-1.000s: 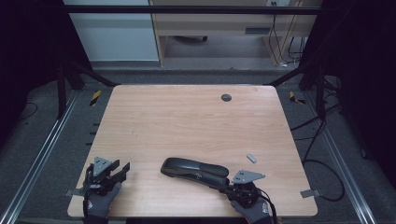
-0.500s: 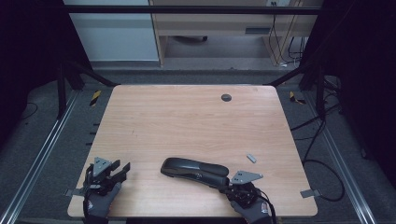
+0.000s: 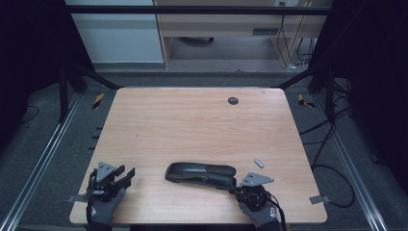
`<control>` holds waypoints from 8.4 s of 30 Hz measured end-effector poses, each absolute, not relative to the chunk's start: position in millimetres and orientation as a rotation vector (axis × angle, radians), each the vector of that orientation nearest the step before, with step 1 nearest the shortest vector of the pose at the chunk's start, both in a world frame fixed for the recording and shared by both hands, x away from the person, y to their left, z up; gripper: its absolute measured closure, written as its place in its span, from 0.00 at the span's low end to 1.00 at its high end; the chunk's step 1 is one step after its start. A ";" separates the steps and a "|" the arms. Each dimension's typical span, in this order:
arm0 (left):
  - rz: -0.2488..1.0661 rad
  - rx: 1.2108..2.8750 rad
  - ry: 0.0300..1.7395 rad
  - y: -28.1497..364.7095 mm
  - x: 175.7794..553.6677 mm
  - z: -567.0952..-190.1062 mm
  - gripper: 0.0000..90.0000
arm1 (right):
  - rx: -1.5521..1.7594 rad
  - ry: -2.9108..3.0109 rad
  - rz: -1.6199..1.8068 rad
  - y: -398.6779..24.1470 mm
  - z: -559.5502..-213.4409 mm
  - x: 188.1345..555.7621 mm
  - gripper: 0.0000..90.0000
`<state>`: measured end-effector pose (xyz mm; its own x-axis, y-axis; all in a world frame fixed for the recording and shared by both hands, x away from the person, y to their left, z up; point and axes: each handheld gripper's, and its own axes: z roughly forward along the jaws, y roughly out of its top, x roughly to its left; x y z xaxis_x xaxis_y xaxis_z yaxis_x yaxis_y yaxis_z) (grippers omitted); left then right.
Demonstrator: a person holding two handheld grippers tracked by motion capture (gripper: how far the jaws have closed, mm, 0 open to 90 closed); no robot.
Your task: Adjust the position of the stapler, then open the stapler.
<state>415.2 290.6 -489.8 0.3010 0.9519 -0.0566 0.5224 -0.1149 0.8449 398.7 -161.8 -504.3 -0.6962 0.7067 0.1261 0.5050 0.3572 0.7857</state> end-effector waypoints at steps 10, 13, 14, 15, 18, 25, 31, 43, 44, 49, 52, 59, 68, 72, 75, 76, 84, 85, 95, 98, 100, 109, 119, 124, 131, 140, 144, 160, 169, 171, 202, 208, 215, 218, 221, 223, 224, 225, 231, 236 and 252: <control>0.668 1.767 1.324 289.4 415.1 -489.7 0.61 | 1.103 2.344 1.248 -163.1 -504.2 405.3 1.00; 0.670 1.771 1.321 289.4 415.0 -489.6 0.61 | 1.114 2.331 1.241 -163.0 -503.9 407.2 1.00; 0.670 1.771 1.321 289.2 415.0 -489.6 0.61 | 1.114 2.331 1.241 -163.0 -503.9 407.2 1.00; 0.670 1.772 1.320 289.1 414.8 -489.4 0.61 | 1.117 2.329 1.243 -163.1 -503.9 407.9 1.00; 0.669 1.772 1.316 288.7 414.7 -489.4 0.62 | 1.121 2.316 1.242 -163.1 -504.0 410.3 1.00; 0.667 1.770 1.304 287.6 413.4 -488.3 0.69 | 1.117 2.300 1.241 -163.8 -503.4 410.6 1.00; 0.648 1.781 1.287 280.9 413.1 -486.3 0.89 | 1.119 2.254 1.271 -170.9 -499.0 408.8 1.00; 0.633 1.809 1.197 247.0 429.6 -474.5 1.00 | 1.155 2.189 1.281 -179.8 -495.0 411.4 1.00; 0.631 1.815 1.181 238.3 436.3 -472.2 1.00 | 1.159 2.182 1.281 -180.7 -495.2 412.6 1.00; 0.618 1.828 1.163 224.9 446.1 -471.5 1.00 | 1.171 2.181 1.277 -181.4 -496.0 412.4 1.00; 0.609 1.845 1.143 217.5 449.6 -472.9 1.00 | 1.166 2.187 1.281 -180.9 -495.8 411.8 1.00; 0.568 1.882 1.133 200.9 465.3 -478.9 1.00 | 1.144 2.241 1.273 -170.5 -500.0 409.1 1.00; 0.528 1.943 1.105 181.8 471.7 -490.4 1.00 | 1.150 2.237 1.260 -169.3 -502.0 411.3 1.00; 0.522 1.948 1.102 180.9 471.7 -491.8 1.00 | 1.150 2.241 1.258 -169.2 -502.0 411.1 1.00; 0.517 1.946 1.102 181.8 471.2 -491.7 1.00 | 1.148 2.243 1.258 -169.5 -502.3 411.1 1.00; 0.514 1.945 1.102 182.5 470.8 -491.4 1.00 | 1.151 2.244 1.257 -169.6 -502.2 410.9 1.00; 0.523 1.953 1.094 182.6 465.4 -490.5 1.00 | 1.155 2.247 1.260 -169.8 -502.6 411.0 1.00; 0.527 1.955 1.094 182.4 464.3 -490.4 1.00 | 1.155 2.247 1.260 -169.8 -502.6 411.0 1.00; 0.633 1.888 1.095 193.7 455.3 -473.4 0.97 | 1.165 2.209 1.276 -175.8 -500.0 410.8 1.00; 0.672 1.884 1.076 194.7 450.4 -466.4 0.94 | 1.182 2.189 1.275 -180.6 -498.9 411.4 1.00; 0.700 1.881 1.056 194.1 446.2 -461.6 0.91 | 1.195 2.172 1.273 -185.7 -497.8 411.9 1.00; 0.677 1.906 0.991 186.9 434.5 -444.9 0.74 | 1.223 2.136 1.249 -196.3 -496.9 414.5 0.96; 0.662 1.948 0.887 174.8 422.6 -425.3 0.57 | 1.269 2.090 1.227 -208.9 -494.9 416.1 0.89; 0.658 1.957 0.841 169.1 416.5 -418.7 0.50 | 1.273 2.097 1.195 -210.3 -494.7 416.8 0.82; 0.647 2.003 0.783 160.2 412.0 -414.6 0.42 | 1.286 2.078 1.184 -212.7 -492.8 418.6 0.74; 0.627 2.055 0.733 149.3 410.4 -410.9 0.35 | 1.289 2.069 1.177 -215.0 -492.1 418.5 0.72; 0.625 2.067 0.714 146.3 410.5 -408.5 0.33 | 1.280 2.073 1.179 -214.8 -491.1 418.7 0.72; 0.639 2.167 0.623 129.0 409.7 -399.8 0.29 | 1.277 2.075 1.192 -215.7 -490.5 417.6 0.75; 0.662 2.232 0.554 113.5 410.3 -396.3 0.30 | 1.278 2.077 1.196 -215.8 -490.1 417.2 0.76; 0.667 2.246 0.539 110.1 410.1 -395.9 0.30 | 1.281 2.079 1.198 -215.6 -490.0 417.1 0.77; 0.887 2.322 0.412 68.4 398.5 -410.4 0.32 | 1.285 2.080 1.204 -216.0 -492.1 417.7 0.77; 0.932 2.326 0.401 62.2 398.3 -414.0 0.31 | 1.287 2.084 1.212 -215.5 -492.1 417.5 0.79; 0.971 2.327 0.387 57.0 398.0 -416.9 0.31 | 1.284 2.088 1.215 -215.6 -491.8 417.3 0.82; 0.995 2.328 0.372 54.5 396.9 -417.8 0.31 | 1.280 2.095 1.212 -214.5 -492.6 417.5 0.84; 1.017 2.331 0.355 51.6 395.9 -419.1 0.31 | 1.276 2.101 1.214 -213.5 -492.7 417.4 0.85; 1.025 2.334 0.352 49.5 395.3 -420.5 0.31 | 1.274 2.103 1.216 -212.6 -492.5 417.0 0.87; 1.033 2.337 0.348 48.2 395.0 -421.1 0.31 | 1.279 2.102 1.220 -212.2 -492.2 416.7 0.88; 1.039 2.341 0.340 47.3 395.2 -421.4 0.31 | 1.273 2.105 1.222 -212.2 -492.1 416.6 0.89; 1.051 2.340 0.329 42.8 394.9 -424.1 0.31 | 1.258 2.114 1.225 -211.6 -492.0 416.4 0.97; 1.067 2.342 0.319 39.8 395.0 -426.5 0.31 | 1.255 2.130 1.226 -209.5 -492.2 416.0 1.00; 1.127 2.361 0.282 29.5 392.5 -434.6 0.31 | 1.253 2.137 1.233 -207.4 -492.9 416.3 1.00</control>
<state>392.5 29.5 -434.6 0.6349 0.3893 0.6673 -0.0288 -0.8512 0.5240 416.3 -207.4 -492.9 -0.5348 0.8382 0.1069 0.5120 0.2209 0.8301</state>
